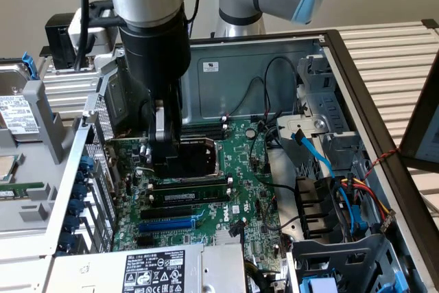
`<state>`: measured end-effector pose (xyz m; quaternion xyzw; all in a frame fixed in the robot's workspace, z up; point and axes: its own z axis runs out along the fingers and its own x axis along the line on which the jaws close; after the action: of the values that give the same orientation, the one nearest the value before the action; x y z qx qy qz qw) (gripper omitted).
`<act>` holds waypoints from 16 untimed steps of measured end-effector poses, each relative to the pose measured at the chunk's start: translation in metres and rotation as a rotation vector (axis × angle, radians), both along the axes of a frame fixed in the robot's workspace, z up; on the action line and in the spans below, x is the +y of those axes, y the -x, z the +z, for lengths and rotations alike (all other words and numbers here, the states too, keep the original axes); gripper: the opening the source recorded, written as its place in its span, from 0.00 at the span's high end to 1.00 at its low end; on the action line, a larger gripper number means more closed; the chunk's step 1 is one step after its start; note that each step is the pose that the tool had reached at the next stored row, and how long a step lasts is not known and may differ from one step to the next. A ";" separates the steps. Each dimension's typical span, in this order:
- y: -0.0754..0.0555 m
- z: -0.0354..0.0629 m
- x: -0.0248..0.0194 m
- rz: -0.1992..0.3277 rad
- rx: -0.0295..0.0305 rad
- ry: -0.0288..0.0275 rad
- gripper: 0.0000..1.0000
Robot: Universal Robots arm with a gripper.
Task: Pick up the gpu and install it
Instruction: 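Insert the gpu into the slot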
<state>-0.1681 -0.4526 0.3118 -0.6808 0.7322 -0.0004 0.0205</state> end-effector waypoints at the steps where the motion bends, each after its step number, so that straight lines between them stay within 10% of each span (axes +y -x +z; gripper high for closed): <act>1: 0.000 -0.0015 -0.0020 0.000 -0.0001 -0.0001 0.73; 16: 0.003 -0.0281 -0.0121 0.000 0.0006 -0.0002 0.73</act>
<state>-0.1712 -0.4647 0.2837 -0.6808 0.7322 -0.0001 0.0204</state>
